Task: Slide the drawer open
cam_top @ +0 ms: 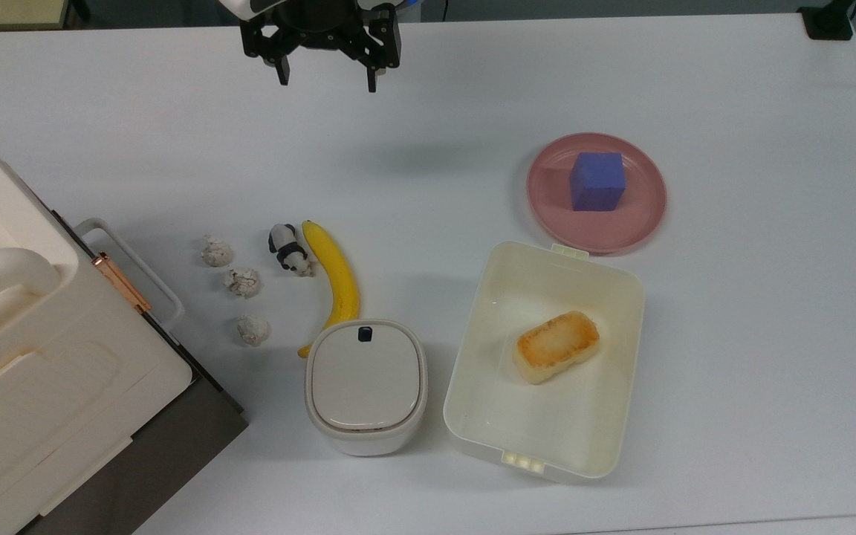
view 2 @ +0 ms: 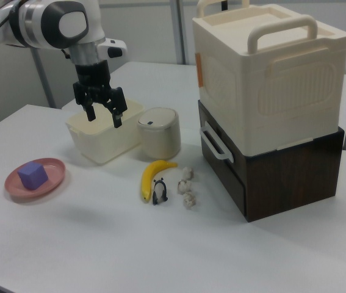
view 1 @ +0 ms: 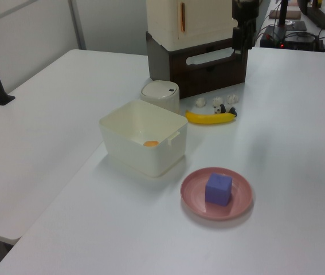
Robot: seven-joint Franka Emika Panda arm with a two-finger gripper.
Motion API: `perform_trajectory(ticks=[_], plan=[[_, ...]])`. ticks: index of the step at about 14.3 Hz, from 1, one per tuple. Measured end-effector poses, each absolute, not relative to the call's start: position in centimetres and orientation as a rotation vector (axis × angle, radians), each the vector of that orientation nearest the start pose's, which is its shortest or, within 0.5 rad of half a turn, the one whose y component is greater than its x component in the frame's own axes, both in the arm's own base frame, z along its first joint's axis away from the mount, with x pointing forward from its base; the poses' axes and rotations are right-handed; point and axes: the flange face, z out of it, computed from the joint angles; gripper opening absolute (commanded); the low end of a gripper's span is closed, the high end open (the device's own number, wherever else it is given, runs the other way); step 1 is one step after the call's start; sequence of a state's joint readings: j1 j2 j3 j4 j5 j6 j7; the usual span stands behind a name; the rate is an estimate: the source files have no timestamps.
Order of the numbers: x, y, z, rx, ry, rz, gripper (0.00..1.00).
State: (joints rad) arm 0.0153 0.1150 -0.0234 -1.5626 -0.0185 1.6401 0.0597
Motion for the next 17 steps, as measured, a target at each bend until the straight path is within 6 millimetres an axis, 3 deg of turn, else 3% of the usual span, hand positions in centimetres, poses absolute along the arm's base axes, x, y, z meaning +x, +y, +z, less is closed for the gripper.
perform_trajectory(ticks=[11, 17], plan=[[59.9, -0.2, 55.8, -3.161, 0.092, 0.058, 1.0], [63.0, -0.2, 50.6, -3.162, 0.089, 0.011, 1.0]])
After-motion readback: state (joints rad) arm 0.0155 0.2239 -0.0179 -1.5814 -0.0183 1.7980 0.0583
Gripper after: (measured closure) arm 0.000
